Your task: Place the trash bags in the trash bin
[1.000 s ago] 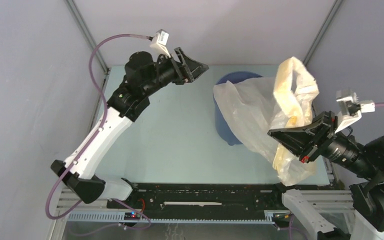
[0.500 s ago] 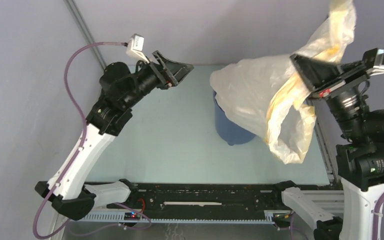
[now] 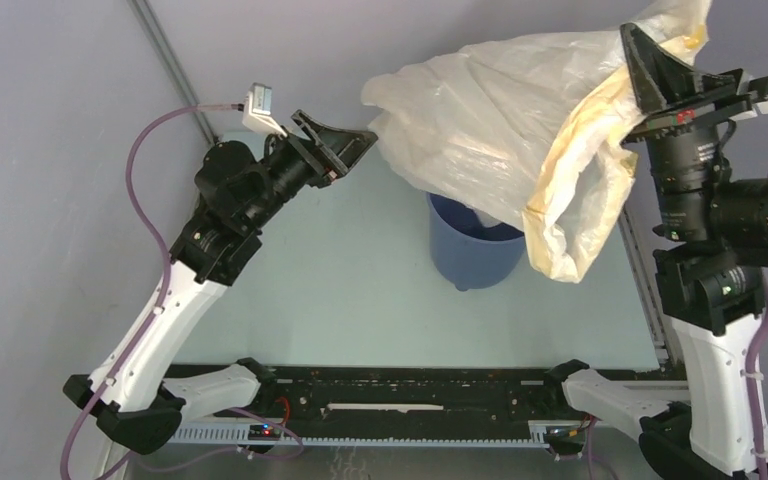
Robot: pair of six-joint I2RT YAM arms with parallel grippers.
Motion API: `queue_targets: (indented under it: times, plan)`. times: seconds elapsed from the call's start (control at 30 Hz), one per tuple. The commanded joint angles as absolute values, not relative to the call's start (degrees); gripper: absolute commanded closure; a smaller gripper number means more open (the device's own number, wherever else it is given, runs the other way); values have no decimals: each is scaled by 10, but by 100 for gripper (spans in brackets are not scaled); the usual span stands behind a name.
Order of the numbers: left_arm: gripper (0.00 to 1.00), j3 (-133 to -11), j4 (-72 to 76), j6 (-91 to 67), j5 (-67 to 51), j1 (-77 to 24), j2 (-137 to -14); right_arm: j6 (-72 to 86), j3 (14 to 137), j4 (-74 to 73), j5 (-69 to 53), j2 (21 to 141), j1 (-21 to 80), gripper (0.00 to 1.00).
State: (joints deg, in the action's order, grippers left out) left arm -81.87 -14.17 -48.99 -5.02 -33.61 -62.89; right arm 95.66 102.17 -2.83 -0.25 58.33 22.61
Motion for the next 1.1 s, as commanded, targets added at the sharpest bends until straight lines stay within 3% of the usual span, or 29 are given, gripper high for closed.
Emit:
queue_targets:
  times: [0.0,0.27,0.47,0.63,0.83,1.07]
  plan:
    - [27,-857,-98,-477,-19,-334,-622,899,1003,-36,57,562,216,100]
    - [28,-818,-70,-466,11,-334,-596,663,840,-95,74,416,122,100]
    - [27,-861,-91,-419,18,-331,-614,489,943,-245,106,423,113,100]
    - [30,-964,-105,-383,-39,-328,-695,502,986,-382,85,442,114,100]
    - [33,-1071,-105,-392,-110,-346,-830,537,989,-419,30,436,114,100]
    - [33,-1095,-99,-392,-121,-407,-916,549,999,-427,17,442,114,100]
